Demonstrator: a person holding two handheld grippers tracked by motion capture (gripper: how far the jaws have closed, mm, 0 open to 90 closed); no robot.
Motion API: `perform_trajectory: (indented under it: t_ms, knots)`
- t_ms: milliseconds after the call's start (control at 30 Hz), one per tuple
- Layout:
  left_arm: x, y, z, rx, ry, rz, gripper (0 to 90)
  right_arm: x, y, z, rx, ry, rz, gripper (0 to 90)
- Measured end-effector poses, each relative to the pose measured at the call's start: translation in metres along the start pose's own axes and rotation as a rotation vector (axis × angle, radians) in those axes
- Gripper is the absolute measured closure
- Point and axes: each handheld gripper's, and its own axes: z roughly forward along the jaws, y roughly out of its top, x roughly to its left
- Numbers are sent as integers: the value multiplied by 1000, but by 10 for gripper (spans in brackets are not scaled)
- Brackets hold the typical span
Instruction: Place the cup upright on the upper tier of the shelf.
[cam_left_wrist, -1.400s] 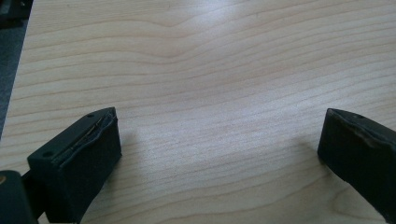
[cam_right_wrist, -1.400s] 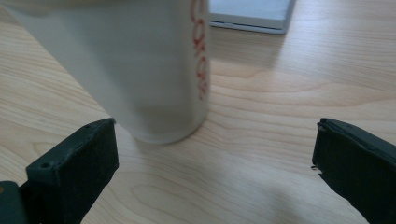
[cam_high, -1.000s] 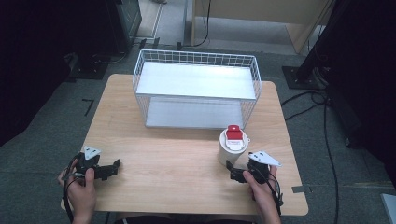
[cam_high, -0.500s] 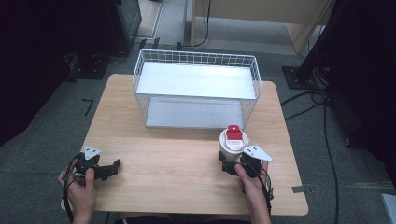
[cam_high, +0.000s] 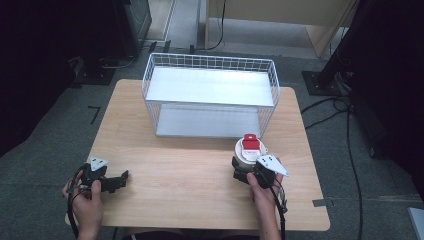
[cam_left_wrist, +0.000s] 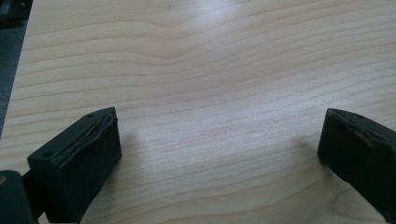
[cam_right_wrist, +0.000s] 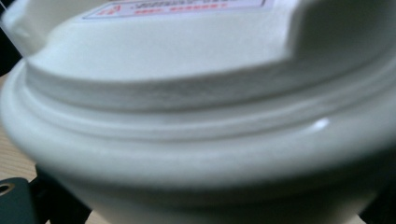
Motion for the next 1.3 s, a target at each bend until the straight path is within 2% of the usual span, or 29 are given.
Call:
perform_trajectory:
  t_ms: [67,167,267,400,533,833,1300]
  knots:
    - [0,0,0,0,0,0,0,0,-1,0,-17,-1,-8,35]
    - [0,0,0,0,0,1,0,5,-4,-1,-62,-36,-52,54]
    - [0,0,0,0,0,0,0,5,-8,-2,-95,-47,-48,62]
    - [0,0,0,0,0,0,0,4,-12,-4,-140,-22,-28,67]
    - [0,0,0,0,0,0,0,9,-10,-7,-163,-4,-50,68]
    - [0,0,0,0,0,0,0,18,4,-11,-216,14,-56,69]
    - [0,0,0,0,0,0,0,35,41,-14,-308,40,-87,69]
